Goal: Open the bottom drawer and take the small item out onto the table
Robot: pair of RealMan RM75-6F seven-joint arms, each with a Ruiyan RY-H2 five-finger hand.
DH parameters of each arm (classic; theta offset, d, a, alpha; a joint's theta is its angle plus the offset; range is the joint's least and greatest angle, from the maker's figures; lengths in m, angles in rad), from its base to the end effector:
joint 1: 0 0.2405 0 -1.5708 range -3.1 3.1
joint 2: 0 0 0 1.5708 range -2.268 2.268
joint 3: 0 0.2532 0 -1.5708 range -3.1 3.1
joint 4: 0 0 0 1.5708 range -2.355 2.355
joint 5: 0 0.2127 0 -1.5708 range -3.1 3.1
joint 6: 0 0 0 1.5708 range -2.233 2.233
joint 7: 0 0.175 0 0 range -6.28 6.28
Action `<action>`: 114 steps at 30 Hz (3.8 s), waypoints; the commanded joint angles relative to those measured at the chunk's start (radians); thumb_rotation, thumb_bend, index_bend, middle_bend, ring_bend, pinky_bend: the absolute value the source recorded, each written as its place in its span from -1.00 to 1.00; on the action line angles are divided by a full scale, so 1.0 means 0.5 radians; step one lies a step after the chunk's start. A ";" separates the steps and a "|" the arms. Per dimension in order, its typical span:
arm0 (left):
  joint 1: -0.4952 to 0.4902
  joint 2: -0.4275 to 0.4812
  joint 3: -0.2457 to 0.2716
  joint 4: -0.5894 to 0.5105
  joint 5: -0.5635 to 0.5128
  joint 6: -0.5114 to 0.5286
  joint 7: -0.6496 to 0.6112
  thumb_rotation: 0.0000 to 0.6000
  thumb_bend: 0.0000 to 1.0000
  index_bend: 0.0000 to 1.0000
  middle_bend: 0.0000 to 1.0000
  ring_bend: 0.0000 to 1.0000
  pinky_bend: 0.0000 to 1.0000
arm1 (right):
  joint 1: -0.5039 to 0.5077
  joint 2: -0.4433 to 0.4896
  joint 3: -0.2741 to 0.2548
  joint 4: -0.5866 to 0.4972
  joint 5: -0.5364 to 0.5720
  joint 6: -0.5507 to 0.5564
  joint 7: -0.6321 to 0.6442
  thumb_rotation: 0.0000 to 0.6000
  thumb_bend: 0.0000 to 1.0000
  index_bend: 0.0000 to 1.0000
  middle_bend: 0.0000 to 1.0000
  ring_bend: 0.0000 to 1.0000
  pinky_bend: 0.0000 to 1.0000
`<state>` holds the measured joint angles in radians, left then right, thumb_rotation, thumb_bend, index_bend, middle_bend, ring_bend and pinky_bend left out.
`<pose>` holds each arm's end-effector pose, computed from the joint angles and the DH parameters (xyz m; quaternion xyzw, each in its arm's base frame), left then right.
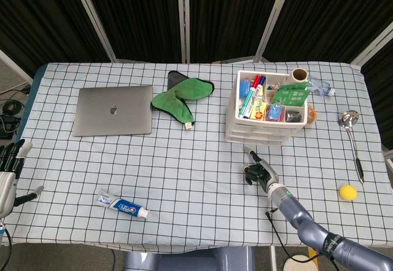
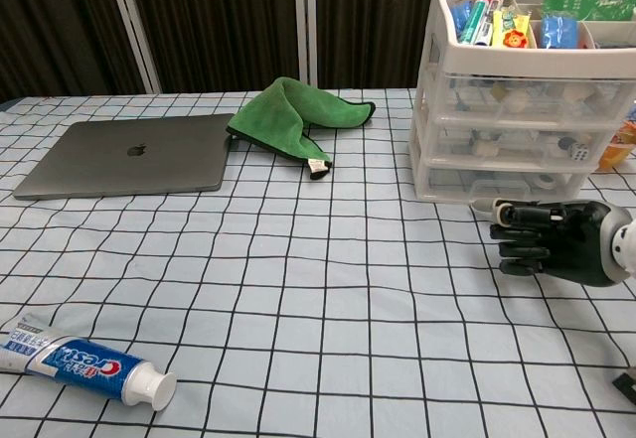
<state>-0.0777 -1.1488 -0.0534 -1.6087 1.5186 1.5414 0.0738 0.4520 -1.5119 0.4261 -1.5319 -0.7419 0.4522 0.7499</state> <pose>-0.3017 0.2101 0.1544 -0.5947 -0.3547 -0.3941 0.6043 -0.2206 -0.3283 -0.0533 0.1757 -0.8947 0.3923 0.1213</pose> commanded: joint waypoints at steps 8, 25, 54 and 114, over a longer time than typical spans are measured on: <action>0.001 0.002 0.004 0.004 0.015 0.006 -0.015 1.00 -0.98 -1.00 -1.00 -1.00 -1.00 | -0.021 -0.096 0.031 0.100 -0.055 0.053 0.034 1.00 0.32 -0.89 0.97 0.96 0.69; -0.022 -0.005 0.020 0.015 0.031 -0.040 -0.008 1.00 -0.98 -1.00 -1.00 -1.00 -1.00 | -0.065 -0.303 0.118 0.272 -0.157 0.218 0.137 1.00 0.33 -0.84 0.97 0.96 0.69; -0.042 -0.005 0.042 0.015 0.041 -0.088 0.001 1.00 -0.97 -1.00 -1.00 -1.00 -1.00 | -0.037 -0.445 0.197 0.440 -0.298 -0.017 0.343 1.00 0.34 -0.47 0.97 0.96 0.69; -0.026 0.027 0.034 -0.014 0.013 -0.063 -0.026 1.00 -0.97 -1.00 -1.00 -1.00 -1.00 | -0.084 -0.366 -0.346 -0.153 -0.534 1.309 -2.151 1.00 0.08 -0.66 0.88 0.89 0.65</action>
<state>-0.0907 -1.1355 -0.0366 -1.6155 1.5254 1.5100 0.0605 0.4028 -1.6914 0.2540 -1.6120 -1.0213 1.1000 -0.3110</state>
